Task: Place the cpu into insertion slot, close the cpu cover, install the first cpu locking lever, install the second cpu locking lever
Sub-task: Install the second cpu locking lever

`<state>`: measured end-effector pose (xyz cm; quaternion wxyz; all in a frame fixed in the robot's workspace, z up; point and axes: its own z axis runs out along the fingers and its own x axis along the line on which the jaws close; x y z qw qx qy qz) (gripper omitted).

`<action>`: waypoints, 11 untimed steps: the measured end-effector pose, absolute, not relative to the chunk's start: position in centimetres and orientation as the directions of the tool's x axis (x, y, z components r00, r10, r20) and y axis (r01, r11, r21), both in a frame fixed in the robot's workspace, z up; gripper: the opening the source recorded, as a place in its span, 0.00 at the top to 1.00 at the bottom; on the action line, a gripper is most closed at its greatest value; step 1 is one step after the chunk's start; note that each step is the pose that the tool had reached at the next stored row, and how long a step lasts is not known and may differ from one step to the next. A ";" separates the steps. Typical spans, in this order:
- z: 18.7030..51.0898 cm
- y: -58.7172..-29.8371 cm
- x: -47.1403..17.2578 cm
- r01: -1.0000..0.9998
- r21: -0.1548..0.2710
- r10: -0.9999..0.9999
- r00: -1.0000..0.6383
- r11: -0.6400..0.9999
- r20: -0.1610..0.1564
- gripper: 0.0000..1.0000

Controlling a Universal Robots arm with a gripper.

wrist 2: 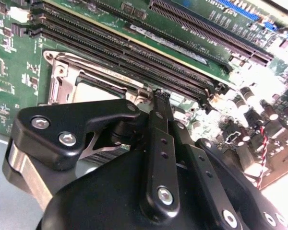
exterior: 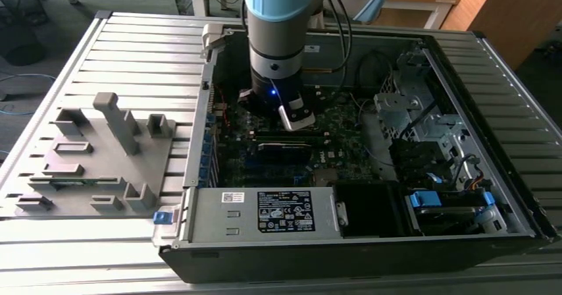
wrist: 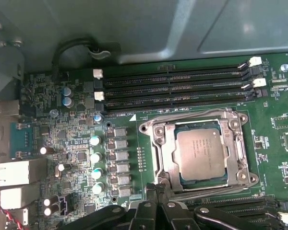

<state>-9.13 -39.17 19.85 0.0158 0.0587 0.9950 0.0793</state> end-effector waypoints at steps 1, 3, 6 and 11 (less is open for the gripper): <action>19.8 -39.2 -9.2 0.114 0.161 0.119 -0.993 0.980 -0.023 0.89; 19.8 -39.2 -9.2 0.114 0.163 0.119 -0.993 0.980 -0.024 0.89; 19.7 -39.2 -9.4 0.113 0.164 0.119 -0.993 0.980 -0.027 0.89; 19.5 -39.2 -9.6 0.113 0.165 0.119 -0.992 0.980 -0.031 0.89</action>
